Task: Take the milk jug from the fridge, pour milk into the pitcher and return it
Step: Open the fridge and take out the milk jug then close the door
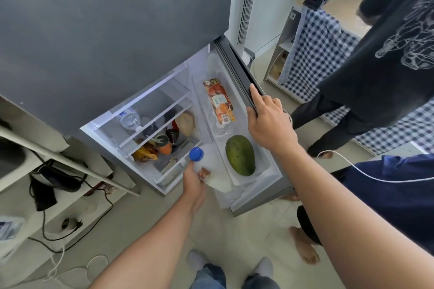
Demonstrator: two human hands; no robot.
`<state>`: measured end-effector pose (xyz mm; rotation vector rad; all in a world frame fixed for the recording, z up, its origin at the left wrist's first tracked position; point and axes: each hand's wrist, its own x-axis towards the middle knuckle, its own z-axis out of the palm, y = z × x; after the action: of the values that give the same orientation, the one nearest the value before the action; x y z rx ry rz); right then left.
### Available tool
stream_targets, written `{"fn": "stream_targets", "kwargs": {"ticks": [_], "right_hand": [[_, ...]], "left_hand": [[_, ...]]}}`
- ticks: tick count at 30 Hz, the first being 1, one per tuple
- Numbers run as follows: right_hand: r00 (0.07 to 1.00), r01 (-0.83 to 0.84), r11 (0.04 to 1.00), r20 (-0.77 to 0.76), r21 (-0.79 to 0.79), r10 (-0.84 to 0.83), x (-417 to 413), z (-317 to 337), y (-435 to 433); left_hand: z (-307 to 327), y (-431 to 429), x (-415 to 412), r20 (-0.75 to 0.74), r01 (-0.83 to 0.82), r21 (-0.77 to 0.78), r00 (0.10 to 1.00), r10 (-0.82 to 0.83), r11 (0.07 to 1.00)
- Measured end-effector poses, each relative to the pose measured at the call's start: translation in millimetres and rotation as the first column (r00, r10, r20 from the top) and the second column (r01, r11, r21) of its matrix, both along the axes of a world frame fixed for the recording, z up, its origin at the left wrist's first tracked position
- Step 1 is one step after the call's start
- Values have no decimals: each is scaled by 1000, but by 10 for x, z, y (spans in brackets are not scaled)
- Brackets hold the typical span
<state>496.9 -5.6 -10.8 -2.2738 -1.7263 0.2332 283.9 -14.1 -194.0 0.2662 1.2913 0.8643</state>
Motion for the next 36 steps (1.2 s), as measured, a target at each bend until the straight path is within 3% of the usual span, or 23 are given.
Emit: {"fn": "stream_targets", "kwargs": {"ticks": [7,11,18,22,31,36], "right_hand": [[999,12,1000,-44,18,-12,-98,-13,5],[984,81,996,-162,29,-76,-266,14,-20],[970,69,997,-233,-26,-73,-724,74,33],[982,16,997,-185,-70,-28,-953,74,78],[973,-112,991,-210,-79,93,-1424,109,235],[967,-186,981,-188,-62,171,-1702,94,307]], "left_hand": [[312,166,-320,14,55,126,998,-58,991],[422,207,-731,-57,128,148,991,-121,981],[498,214,-1362,-246,79,232,969,-21,970],[316,196,-1739,-269,32,210,963,26,977],[675,-119,-2247,-311,-191,238,914,261,952],[785,-185,-2544,-331,-237,267,888,320,934]]}}
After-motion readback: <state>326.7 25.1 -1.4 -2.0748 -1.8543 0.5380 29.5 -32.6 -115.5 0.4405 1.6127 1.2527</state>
